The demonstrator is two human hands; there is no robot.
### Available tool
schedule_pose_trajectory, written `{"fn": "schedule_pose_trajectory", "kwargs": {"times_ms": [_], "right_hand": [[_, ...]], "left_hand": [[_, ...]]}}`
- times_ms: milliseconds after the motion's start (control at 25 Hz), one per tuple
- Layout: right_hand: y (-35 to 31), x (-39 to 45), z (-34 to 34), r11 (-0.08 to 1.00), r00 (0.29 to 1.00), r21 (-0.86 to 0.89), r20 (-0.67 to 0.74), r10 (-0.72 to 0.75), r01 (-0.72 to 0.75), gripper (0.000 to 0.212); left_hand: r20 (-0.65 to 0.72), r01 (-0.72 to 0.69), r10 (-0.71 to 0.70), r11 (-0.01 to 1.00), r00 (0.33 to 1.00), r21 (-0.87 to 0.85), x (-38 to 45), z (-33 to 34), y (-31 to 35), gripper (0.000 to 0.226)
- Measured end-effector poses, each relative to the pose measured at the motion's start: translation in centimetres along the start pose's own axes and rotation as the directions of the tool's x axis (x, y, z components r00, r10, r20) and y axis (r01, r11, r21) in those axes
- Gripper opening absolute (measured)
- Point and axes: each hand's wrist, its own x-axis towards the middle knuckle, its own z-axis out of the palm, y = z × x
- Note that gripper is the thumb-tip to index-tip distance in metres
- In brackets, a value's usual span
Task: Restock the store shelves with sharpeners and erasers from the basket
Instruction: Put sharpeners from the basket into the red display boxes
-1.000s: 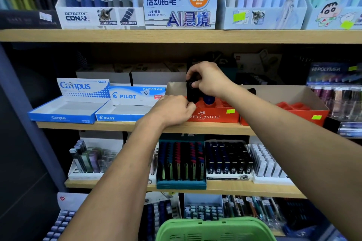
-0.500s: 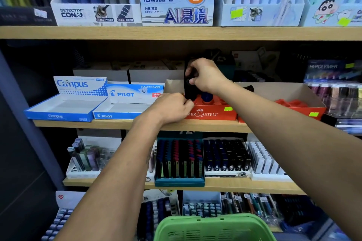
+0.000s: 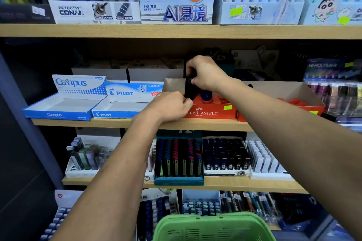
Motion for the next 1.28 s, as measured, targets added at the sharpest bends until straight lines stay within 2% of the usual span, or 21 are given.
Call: {"fn": "schedule_pose_trajectory", "kwargs": {"times_ms": [120, 360, 480, 560, 640, 760, 840, 880, 920, 960, 1000, 1080, 1120, 1200, 1280], "right_hand": [[-0.2, 0.0, 0.3, 0.999, 0.997, -0.001, 0.057, -0.050, 0.050, 0.016], [-0.3, -0.6, -0.4, 0.998, 0.996, -0.064, 0.089, -0.012, 0.018, 0.022], [-0.4, -1.4, -0.2, 0.988, 0.994, -0.145, 0.110, -0.028, 0.044, 0.036], [-0.3, -2.7, -0.1, 0.988, 0.996, -0.123, 0.025, -0.091, 0.094, 0.040], [-0.3, -5.0, -0.1, 0.993, 0.985, 0.014, -0.132, -0.111, 0.113, 0.039], [-0.3, -11.4, -0.3, 0.982, 0.937, 0.150, -0.344, -0.055, 0.112, 0.035], [0.6, -16.2, 1.2, 0.977, 0.931, 0.208, -0.365, 0.032, 0.048, 0.029], [1.3, -18.5, 2.9, 0.976, 0.946, 0.216, -0.313, 0.084, -0.015, 0.028], [2.0, -20.6, 4.8, 0.975, 0.969, 0.198, -0.205, 0.137, -0.096, 0.028], [2.8, -23.0, 7.2, 0.973, 0.983, 0.160, -0.040, 0.177, -0.169, 0.029], [3.5, -25.1, 9.6, 0.971, 0.968, 0.104, 0.159, 0.196, -0.214, 0.029], [4.5, -29.0, 14.1, 0.975, 0.837, 0.010, 0.514, 0.185, -0.222, 0.030], [5.0, -30.7, 16.3, 0.976, 0.760, -0.022, 0.623, 0.184, -0.217, 0.032], [5.6, -33.4, 19.7, 0.977, 0.652, -0.056, 0.737, 0.178, -0.204, 0.033], [5.7, -35.5, 22.9, 0.975, 0.576, -0.048, 0.800, 0.168, -0.218, 0.027]], "left_hand": [[-0.010, 0.006, -0.006, 1.000, 1.000, 0.026, 0.1, 0.1, -0.1, 0.048], [0.005, 0.002, -0.002, 0.998, 1.000, 0.061, 0.3, 0.5, -0.3, 0.047], [-0.093, 0.008, -0.005, 1.000, 0.996, 0.030, 0.2, 1.1, -0.3, 0.042], [-0.202, 0.023, -0.033, 0.998, 0.979, -0.052, -0.1, 0.9, 0.0, 0.034], [-0.297, 0.022, -0.044, 0.997, 0.954, -0.075, -0.6, 0.4, 0.4, 0.027], [-0.439, -0.039, 0.035, 0.999, 0.898, -0.002, -3.3, 0.2, 2.8, 0.019], [-0.437, -0.103, 0.113, 0.994, 0.892, 0.048, -5.7, 1.8, 4.6, 0.018], [-0.385, -0.133, 0.151, 0.988, 0.910, 0.074, -6.8, 3.5, 5.2, 0.019], [-0.286, -0.151, 0.176, 0.983, 0.942, 0.108, -8.0, 5.4, 5.7, 0.019], [-0.137, -0.166, 0.186, 0.975, 0.973, 0.147, -9.2, 8.1, 5.9, 0.018], [0.038, -0.180, 0.176, 0.966, 0.984, 0.186, -10.4, 10.7, 6.0, 0.017], [0.357, -0.187, 0.101, 0.959, 0.928, 0.213, -12.7, 16.4, 5.9, 0.019], [0.463, -0.179, 0.068, 0.963, 0.884, 0.201, -13.7, 19.4, 5.6, 0.023], [0.601, -0.140, 0.029, 0.980, 0.799, 0.138, -15.4, 24.3, 5.0, 0.024], [0.697, -0.087, -0.007, 0.991, 0.717, 0.099, -16.8, 28.2, 4.3, 0.007]]}}
